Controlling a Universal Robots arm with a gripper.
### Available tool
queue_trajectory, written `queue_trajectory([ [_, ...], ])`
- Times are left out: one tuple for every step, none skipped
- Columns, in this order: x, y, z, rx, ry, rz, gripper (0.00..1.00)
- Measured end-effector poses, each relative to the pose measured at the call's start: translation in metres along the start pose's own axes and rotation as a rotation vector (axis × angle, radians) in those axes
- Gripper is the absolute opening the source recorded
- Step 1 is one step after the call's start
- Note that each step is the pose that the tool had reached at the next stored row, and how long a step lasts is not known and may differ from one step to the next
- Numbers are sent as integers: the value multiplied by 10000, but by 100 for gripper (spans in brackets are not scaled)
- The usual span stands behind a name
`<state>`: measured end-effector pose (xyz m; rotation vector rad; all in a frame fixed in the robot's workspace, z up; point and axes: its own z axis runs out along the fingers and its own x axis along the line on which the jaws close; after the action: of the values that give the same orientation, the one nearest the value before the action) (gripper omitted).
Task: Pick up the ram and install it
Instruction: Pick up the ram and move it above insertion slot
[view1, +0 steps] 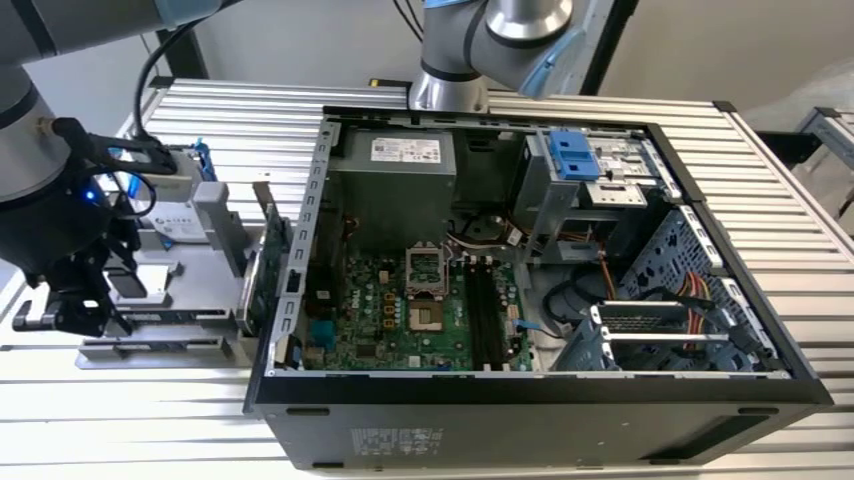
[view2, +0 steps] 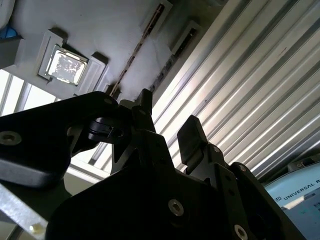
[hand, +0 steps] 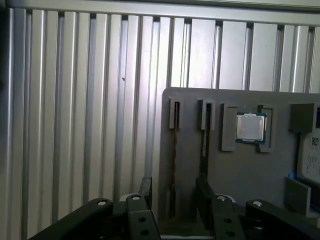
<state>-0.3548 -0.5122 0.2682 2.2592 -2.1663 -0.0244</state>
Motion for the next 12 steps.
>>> queue_trajectory([
  [1,0,7,-2,2,1,100],
  [1,0,15,-1,1,3,100],
  [1,-1,24,-1,1,9,100],
  [1,-1,32,-1,1,18,100],
  [1,-1,39,-2,1,37,100],
  [1,-1,47,-2,0,63,100],
  [1,-1,54,-1,0,88,100],
  [1,-1,62,-1,0,119,100],
  [1,-2,69,-1,-1,150,100],
  [1,-2,75,-1,-1,180,100],
  [1,-2,82,-1,-1,196,100],
  [2,-2,89,-1,-1,196,100],
])
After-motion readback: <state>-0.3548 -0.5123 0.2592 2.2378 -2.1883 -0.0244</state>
